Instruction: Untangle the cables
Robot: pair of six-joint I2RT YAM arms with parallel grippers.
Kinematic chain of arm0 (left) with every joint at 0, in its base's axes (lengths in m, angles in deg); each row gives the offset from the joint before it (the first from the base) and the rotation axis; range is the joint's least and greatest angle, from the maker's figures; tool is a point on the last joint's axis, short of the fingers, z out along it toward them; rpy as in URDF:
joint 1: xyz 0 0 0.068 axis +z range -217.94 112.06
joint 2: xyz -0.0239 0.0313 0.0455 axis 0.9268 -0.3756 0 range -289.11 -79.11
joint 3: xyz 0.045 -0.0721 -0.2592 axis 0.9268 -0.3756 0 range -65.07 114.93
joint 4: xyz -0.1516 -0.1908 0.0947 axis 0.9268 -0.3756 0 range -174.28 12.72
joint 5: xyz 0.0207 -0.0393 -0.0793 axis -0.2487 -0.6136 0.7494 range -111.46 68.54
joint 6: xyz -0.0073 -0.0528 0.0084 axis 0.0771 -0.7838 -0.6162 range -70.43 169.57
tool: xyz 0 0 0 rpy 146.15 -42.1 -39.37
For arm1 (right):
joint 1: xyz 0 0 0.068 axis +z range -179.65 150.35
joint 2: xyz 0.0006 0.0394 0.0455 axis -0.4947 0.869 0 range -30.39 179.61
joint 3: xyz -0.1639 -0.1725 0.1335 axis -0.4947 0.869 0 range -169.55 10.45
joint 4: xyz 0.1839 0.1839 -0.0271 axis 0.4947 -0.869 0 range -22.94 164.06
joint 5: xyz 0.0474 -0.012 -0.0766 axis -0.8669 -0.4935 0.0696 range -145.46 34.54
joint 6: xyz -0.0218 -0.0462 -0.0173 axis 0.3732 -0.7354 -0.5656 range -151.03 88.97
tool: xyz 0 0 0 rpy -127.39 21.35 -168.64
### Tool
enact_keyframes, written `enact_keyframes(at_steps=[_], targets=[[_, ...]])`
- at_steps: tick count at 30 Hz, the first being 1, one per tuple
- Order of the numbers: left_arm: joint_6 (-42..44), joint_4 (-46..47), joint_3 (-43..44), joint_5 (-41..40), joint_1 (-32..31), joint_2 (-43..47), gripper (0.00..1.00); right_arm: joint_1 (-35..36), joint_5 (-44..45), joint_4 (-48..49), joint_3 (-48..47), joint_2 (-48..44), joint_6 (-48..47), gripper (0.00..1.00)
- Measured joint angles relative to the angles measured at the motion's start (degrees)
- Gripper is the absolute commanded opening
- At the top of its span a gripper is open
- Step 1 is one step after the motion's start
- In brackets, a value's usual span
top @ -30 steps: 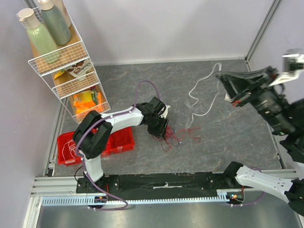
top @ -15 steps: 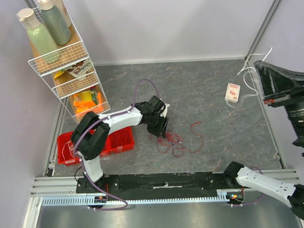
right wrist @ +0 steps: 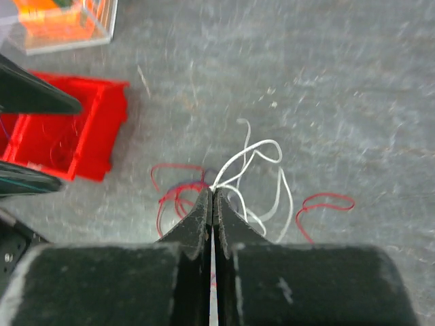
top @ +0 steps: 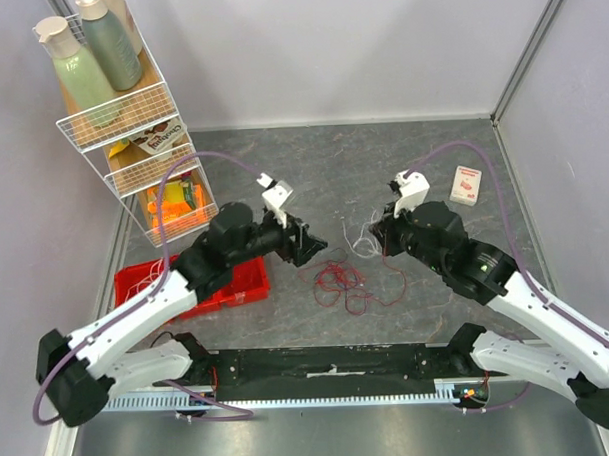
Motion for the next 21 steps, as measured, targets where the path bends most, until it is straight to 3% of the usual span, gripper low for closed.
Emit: enact_keyframes(at_steps=[7, 12, 21], targets=[[2.3, 21.1, -17.5, 7.3, -0.6, 13.2, 0.79, 0.0, -12.0, -0.7, 1.2, 3.4, 1.0, 0.00], [3.5, 28.2, -18.4, 10.8, -2.4, 11.9, 0.89, 0.0, -22.6, 3.3, 1.2, 5.6, 3.6, 0.00], [7.2, 34.6, -21.8, 11.4, -5.0, 13.3, 0.93, 0.0, -34.2, 14.1, 1.1, 6.4, 11.5, 0.00]])
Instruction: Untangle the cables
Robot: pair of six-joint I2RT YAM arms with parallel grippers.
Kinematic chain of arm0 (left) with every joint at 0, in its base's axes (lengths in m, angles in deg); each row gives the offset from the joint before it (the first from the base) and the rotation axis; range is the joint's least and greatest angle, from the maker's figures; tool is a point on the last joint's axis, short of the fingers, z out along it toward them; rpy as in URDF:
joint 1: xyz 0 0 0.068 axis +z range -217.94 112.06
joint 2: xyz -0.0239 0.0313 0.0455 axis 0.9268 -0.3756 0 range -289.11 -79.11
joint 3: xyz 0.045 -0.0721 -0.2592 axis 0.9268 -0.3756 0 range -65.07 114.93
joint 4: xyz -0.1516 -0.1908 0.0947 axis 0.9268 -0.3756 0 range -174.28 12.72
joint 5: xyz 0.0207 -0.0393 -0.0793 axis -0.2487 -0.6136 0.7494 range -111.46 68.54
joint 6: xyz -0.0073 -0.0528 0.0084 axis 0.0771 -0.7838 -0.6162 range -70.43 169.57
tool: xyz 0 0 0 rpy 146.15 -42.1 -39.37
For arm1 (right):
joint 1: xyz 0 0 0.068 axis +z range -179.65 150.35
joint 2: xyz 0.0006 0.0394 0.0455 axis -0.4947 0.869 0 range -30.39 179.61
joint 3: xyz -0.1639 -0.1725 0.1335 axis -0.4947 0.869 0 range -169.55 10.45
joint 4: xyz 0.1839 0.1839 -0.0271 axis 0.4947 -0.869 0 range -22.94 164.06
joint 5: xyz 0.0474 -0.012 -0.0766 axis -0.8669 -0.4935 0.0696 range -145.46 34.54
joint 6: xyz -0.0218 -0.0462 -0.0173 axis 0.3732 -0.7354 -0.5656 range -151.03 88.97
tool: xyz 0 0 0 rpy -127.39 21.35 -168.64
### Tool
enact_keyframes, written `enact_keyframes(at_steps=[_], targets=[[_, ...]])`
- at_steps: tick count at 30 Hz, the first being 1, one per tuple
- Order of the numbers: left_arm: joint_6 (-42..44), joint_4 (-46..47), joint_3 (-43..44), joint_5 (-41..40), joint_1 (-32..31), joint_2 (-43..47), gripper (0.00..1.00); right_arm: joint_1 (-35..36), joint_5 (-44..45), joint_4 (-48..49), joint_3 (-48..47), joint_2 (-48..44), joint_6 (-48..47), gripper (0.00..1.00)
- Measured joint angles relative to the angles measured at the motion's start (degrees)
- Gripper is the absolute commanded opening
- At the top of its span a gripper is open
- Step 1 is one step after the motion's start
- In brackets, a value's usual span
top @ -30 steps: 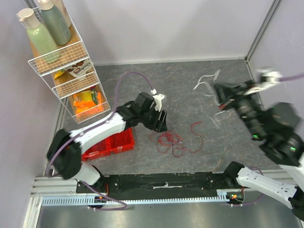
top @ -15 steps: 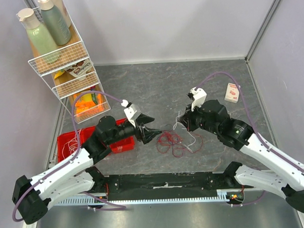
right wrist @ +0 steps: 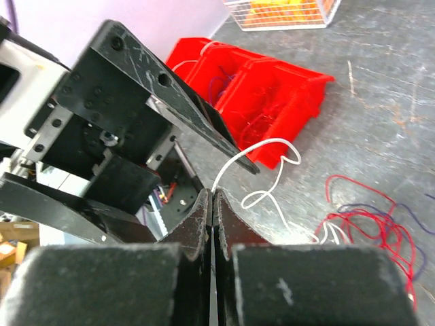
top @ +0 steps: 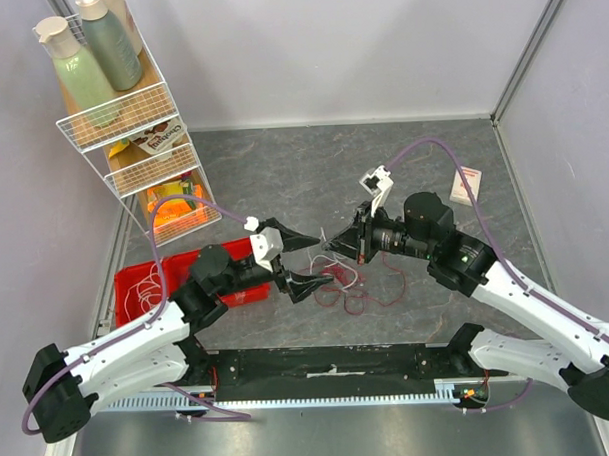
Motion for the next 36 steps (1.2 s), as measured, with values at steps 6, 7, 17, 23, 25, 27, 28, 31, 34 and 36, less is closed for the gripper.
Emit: enact_keyframes(at_steps=[6, 7, 17, 23, 25, 27, 28, 31, 34, 36], targets=[[1.5, 1.9, -1.2, -2.6, -0.9, 1.3, 0.83, 0.0, -3.1, 5.5, 0.2, 1.4, 4.7, 0.00], [1.6, 2.1, -1.2, -2.9, -0.9, 1.3, 0.78, 0.0, -3.4, 6.6, 0.6, 1.5, 5.6, 0.00], [1.6, 2.6, -1.2, -4.8, -0.9, -0.8, 0.40, 0.0, -4.5, 15.0, 4.7, 3.0, 12.1, 0.00], [1.2, 2.6, -1.2, -5.9, -1.0, -1.2, 0.22, 0.2, -4.5, 18.1, 4.7, 3.3, 13.5, 0.00], [1.2, 2.6, -1.2, -6.2, -1.0, -1.1, 0.29, 0.3, -4.5, 18.3, 4.7, 3.4, 13.5, 0.00], [1.1, 2.7, -1.2, -6.8, -1.0, -0.9, 0.39, 0.4, -4.3, 18.3, 4.7, 3.5, 13.6, 0.00], [1.1, 2.7, -1.2, -6.9, -0.9, -0.6, 0.42, 0.4, -4.3, 18.6, 4.8, 3.6, 13.6, 0.00], [1.0, 3.0, -1.2, -6.8, -0.9, 0.0, 0.45, 0.4, -4.1, 19.0, 5.4, 3.7, 13.7, 0.00], [1.0, 3.0, -1.2, -6.6, -0.9, 0.3, 0.42, 0.5, -3.9, 19.2, 5.4, 3.9, 13.7, 0.00], [1.0, 3.0, -1.2, -6.4, -0.9, 0.4, 0.37, 0.6, -3.9, 19.6, 5.4, 4.1, 14.1, 0.00]])
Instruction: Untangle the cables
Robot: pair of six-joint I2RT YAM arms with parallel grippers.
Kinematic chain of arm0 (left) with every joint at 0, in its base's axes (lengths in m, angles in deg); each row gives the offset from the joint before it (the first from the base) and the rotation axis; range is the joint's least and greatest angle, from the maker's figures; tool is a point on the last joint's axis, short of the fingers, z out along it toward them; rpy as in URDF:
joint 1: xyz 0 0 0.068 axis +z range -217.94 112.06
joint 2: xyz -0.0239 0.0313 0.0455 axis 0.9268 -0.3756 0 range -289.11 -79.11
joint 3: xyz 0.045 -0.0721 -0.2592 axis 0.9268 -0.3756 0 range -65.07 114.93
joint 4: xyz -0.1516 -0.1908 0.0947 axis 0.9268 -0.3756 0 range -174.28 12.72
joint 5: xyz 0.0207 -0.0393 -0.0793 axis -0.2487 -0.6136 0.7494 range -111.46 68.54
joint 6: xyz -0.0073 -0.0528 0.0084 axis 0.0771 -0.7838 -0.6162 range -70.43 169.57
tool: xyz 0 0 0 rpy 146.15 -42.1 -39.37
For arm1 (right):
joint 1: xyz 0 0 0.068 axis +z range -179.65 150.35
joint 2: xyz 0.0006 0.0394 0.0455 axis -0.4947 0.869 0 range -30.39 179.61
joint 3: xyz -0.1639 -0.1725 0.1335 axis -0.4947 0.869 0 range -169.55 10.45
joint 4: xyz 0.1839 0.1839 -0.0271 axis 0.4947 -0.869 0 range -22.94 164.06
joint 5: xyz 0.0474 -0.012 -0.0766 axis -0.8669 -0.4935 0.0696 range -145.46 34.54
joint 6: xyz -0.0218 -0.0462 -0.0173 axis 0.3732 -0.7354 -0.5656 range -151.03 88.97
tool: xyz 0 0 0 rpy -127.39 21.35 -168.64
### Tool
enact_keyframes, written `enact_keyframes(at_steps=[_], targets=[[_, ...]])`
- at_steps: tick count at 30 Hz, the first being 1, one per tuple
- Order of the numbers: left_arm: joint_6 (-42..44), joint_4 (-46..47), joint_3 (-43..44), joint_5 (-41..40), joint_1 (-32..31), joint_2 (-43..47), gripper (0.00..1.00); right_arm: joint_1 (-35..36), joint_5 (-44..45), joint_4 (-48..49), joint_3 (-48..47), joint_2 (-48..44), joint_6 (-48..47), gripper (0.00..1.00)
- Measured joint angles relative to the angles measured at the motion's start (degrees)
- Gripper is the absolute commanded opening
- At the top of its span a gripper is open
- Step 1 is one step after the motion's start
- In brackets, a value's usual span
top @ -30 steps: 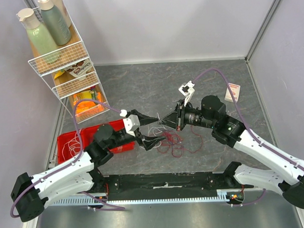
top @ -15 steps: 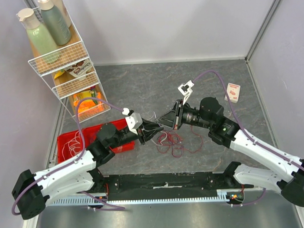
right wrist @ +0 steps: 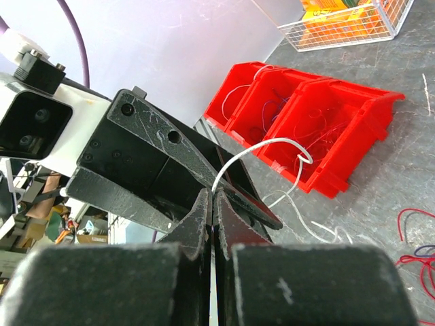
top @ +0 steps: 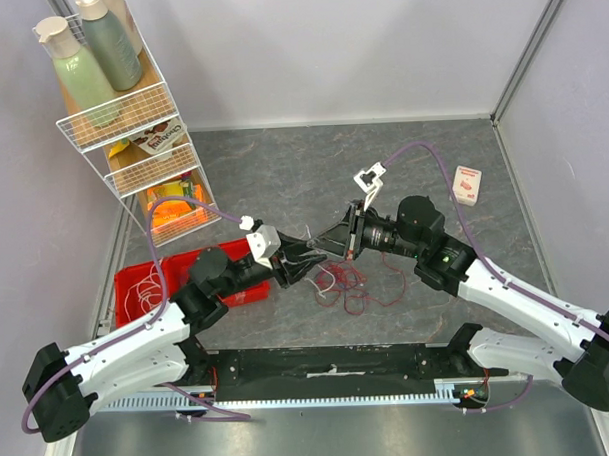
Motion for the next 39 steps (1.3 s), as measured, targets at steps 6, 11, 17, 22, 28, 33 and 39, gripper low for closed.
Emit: enact_keyframes(at_steps=[6, 11, 17, 22, 28, 33, 39], targets=[[-0.1, -0.1, 0.0, -0.4, 0.2, 0.0, 0.26, 1.0, 0.2, 1.5, 0.0, 0.6, 0.4, 0.00], [-0.1, -0.7, -0.1, -1.8, 0.7, 0.0, 0.27, 1.9, 1.4, 2.1, 0.0, 1.4, 0.3, 0.00], [-0.1, -1.7, -0.4, -2.2, 0.7, 0.4, 0.33, 3.3, 4.3, 1.8, 0.0, 2.0, -1.5, 0.00], [-0.1, -2.0, -0.6, -2.0, 0.7, 0.4, 0.30, 3.7, 4.9, 1.1, 0.0, 2.0, -2.8, 0.00], [-0.6, -2.0, -0.7, -1.2, 0.6, 0.4, 0.54, 3.8, 5.4, 0.7, 0.0, 2.4, -3.3, 0.00], [-1.1, -2.2, -0.6, 1.4, 0.5, 0.3, 0.54, 4.5, 7.3, -2.3, 0.0, 1.8, -4.8, 0.00], [-2.2, -1.2, -0.6, 1.8, 0.4, 0.3, 0.43, 4.8, 8.0, -4.5, -0.6, 0.7, -5.4, 0.00]])
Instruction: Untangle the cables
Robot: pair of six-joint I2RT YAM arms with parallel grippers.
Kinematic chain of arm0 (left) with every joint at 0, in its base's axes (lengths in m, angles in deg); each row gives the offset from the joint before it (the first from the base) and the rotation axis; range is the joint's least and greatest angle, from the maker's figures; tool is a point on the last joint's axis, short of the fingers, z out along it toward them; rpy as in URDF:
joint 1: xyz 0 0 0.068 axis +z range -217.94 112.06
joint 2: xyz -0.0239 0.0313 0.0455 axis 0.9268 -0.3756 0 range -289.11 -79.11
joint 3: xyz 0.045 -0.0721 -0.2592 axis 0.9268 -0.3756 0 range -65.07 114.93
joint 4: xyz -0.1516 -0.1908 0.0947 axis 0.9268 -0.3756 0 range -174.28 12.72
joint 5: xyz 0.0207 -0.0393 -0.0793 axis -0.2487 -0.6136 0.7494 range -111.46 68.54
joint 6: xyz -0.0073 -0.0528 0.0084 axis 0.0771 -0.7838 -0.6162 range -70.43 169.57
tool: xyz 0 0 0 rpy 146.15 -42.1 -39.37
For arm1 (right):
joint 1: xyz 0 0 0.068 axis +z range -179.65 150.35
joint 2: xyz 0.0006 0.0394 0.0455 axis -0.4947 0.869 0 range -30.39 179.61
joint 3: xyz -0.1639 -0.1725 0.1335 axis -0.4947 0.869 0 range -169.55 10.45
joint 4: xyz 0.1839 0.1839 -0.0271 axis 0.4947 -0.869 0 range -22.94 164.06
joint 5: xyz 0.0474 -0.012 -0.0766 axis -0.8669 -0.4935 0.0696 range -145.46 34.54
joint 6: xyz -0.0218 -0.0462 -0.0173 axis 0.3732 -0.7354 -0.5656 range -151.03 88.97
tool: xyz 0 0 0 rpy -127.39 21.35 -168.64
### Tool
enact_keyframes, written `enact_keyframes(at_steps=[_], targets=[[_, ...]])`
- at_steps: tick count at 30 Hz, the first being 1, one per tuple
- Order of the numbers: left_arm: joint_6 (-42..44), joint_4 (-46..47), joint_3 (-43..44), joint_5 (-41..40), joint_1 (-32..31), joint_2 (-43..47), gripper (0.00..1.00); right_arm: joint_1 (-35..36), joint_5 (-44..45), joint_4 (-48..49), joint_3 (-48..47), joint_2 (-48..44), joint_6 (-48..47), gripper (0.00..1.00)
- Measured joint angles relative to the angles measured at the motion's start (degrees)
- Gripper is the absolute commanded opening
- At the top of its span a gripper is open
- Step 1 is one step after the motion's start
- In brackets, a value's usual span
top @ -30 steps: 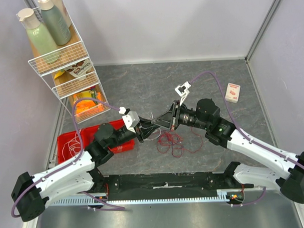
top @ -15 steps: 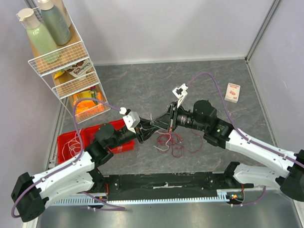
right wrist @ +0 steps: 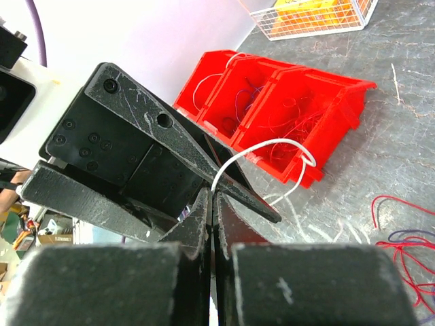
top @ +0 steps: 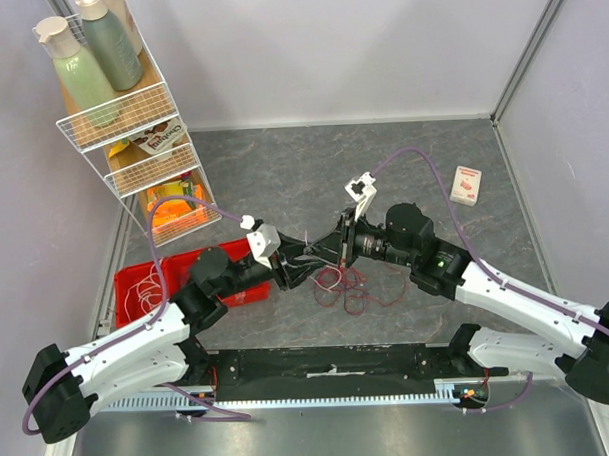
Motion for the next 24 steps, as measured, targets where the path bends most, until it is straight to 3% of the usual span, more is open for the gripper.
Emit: enact_keyframes(at_steps=[10, 17, 20, 22, 24], targets=[[-1.2, -0.5, 0.0, -2.6, 1.0, 1.2, 0.02, 0.9, 1.3, 8.6, 2.5, 1.5, 3.9, 0.00], [-0.8, -2.0, -0.1, -2.7, 1.3, 2.3, 0.02, 2.1, 3.6, 8.8, 2.5, 1.6, 2.9, 0.12], [-0.8, -2.2, -0.1, -2.1, 1.0, 2.2, 0.02, 3.2, 6.0, 6.6, 2.5, 0.1, 1.3, 0.00], [-0.7, -1.7, -0.1, -1.2, 0.6, 2.2, 0.03, 3.8, 7.0, 5.4, 2.5, -1.1, 0.6, 0.00], [-0.7, -1.3, -0.1, -0.7, 0.5, 2.2, 0.20, 4.0, 7.1, 5.1, 2.4, -1.6, 0.3, 0.00]])
